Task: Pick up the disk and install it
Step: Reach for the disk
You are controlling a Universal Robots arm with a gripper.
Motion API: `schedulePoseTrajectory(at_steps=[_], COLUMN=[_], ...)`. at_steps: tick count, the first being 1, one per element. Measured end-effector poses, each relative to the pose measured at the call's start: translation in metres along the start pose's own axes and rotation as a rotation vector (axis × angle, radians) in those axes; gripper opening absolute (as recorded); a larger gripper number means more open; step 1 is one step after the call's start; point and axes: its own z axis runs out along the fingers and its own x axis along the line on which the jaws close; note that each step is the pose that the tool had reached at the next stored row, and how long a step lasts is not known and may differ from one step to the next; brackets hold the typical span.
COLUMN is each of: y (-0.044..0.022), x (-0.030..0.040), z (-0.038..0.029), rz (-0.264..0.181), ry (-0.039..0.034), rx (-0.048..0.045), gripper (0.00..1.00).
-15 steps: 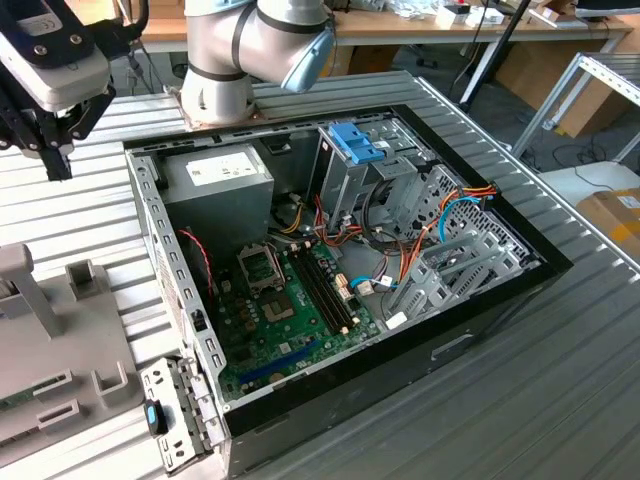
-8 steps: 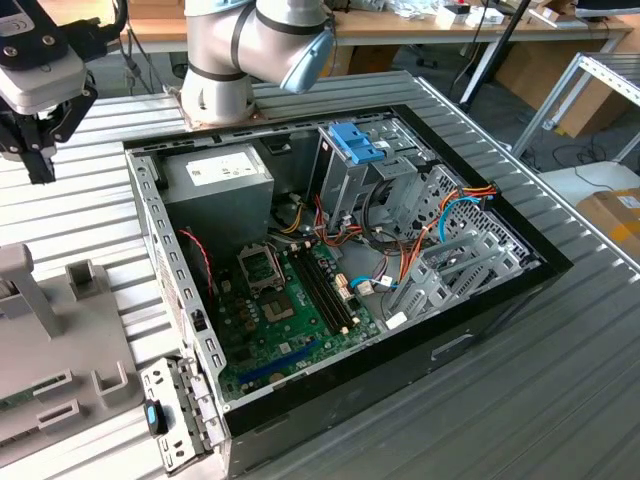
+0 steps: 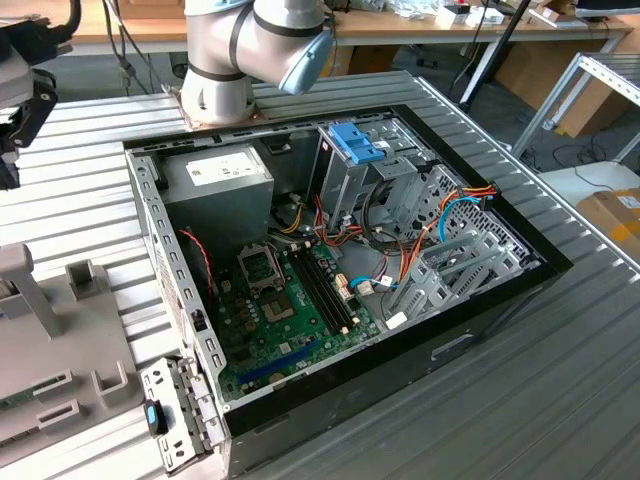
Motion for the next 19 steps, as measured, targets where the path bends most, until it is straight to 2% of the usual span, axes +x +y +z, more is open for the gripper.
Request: schedulePoseTrajectory(at_steps=[3,5,7,13,16,19], y=[-0.0019,-0.0034,-0.0038,-0.0067,-0.0073,-0.0077], x=[0.0249,0.0440,0.0504,0.0889,0.0971,0.1024], z=[-0.0006,-0.0012,-0.0014,-0.0025,-0.0026,-0.0028], rz=[0.000,0.000,0.000,0.000,0.000,0.000], ry=[-0.0001,-0.0001,0.0000,0.0000,-0.0002,-0.0001], rx=[-0.0001,-0.0001,0.0001,0.0006,0.0014,0.0017], gripper=[0.11,0.11,0.11,0.11,0.11,0.11])
